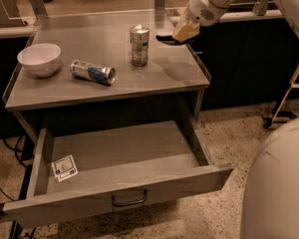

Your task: Place rxbar chocolate into top drawer

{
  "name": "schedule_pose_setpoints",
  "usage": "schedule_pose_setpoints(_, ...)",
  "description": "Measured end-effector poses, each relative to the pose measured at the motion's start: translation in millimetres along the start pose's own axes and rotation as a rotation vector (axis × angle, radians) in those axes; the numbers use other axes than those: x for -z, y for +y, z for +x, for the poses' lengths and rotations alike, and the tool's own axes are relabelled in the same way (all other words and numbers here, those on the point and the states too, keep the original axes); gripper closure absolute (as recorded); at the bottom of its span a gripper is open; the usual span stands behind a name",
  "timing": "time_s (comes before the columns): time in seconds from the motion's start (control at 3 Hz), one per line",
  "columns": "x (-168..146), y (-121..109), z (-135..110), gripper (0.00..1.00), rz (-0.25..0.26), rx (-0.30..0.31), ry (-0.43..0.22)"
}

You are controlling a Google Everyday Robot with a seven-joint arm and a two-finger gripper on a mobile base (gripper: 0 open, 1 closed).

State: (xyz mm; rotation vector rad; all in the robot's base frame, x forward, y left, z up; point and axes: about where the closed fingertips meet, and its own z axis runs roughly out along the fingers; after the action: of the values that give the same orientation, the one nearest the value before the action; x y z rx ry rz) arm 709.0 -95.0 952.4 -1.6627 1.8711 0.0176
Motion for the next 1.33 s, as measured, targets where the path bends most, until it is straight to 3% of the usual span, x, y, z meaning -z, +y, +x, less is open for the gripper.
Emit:
schedule_pose_setpoints(0.33,0,0,0,1.0,0.0,0.0,0.0)
schedule_pose_setpoints(0.67,12,18,1,1.0,-0.026,-0.016,0.009)
schedule_pose_setpoints(1.0,22,47,0,1.0,-0.058,-0.039,0.004)
schedule_pose_setpoints(1.33,21,87,-6,1.0,-0.122,-0.074,-0.03)
